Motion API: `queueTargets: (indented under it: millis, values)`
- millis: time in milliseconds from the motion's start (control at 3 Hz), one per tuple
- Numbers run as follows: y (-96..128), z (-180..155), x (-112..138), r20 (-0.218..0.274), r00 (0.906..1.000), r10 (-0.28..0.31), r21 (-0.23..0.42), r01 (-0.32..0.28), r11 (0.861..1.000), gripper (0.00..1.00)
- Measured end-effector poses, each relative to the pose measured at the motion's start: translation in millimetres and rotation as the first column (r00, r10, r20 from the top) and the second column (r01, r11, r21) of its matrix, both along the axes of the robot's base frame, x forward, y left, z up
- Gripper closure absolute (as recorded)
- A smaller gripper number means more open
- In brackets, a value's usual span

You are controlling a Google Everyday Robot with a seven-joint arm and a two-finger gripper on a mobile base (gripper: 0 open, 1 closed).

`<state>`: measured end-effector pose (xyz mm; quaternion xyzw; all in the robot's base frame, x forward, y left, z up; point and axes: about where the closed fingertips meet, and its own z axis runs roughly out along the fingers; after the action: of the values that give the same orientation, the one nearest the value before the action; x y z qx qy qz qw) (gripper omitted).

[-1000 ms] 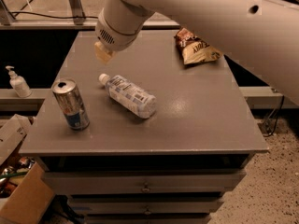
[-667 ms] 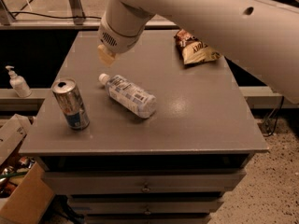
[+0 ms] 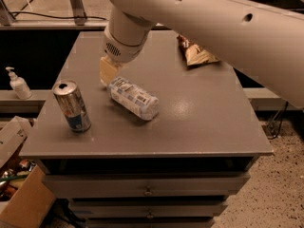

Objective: Place blue plastic bottle upright

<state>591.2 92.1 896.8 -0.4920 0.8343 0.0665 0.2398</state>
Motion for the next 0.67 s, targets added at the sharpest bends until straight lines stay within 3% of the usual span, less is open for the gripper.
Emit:
queueTargets:
  millis: [333, 667]
  values:
    - [4.8, -9.7, -11.9, -0.024, 0.9994, 0.023, -0.020, -0.024, 1.000, 0.00]
    - [12.3, -17.1, -21.6, -0.038, 0.9980, 0.052, -0.044, -0.053, 0.998, 0.00]
